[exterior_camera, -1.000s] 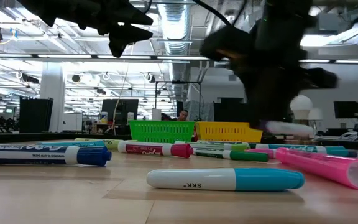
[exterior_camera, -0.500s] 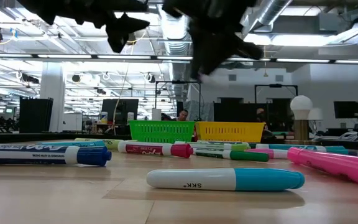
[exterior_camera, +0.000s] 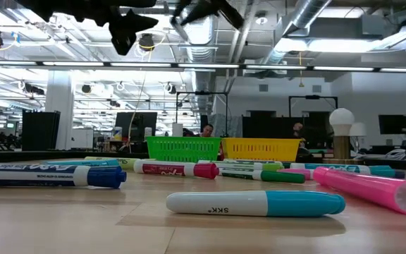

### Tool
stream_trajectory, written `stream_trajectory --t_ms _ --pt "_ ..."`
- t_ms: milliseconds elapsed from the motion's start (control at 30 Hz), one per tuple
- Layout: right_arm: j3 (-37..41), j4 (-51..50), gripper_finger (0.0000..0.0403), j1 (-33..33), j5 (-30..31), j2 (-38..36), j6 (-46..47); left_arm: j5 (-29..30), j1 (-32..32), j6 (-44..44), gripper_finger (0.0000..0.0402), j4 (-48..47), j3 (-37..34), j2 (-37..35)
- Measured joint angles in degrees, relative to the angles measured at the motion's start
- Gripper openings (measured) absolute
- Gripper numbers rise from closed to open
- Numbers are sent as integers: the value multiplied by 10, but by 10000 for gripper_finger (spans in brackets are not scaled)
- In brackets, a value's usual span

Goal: Pick & Place Markers
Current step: Put the small violet marker into the blue bin

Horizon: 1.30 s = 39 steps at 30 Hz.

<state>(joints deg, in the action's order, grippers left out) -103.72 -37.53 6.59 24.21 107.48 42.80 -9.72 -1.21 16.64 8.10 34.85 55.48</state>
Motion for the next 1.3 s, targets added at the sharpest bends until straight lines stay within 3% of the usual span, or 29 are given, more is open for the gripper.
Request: stream_trajectory --t_ms 300,1300 --pt "-27 107 55 -7 -21 0 -58 0 0 4 159 0 0 0" --pt "-27 145 56 -2 -26 0 -74 5 -5 33 159 87 0 0"
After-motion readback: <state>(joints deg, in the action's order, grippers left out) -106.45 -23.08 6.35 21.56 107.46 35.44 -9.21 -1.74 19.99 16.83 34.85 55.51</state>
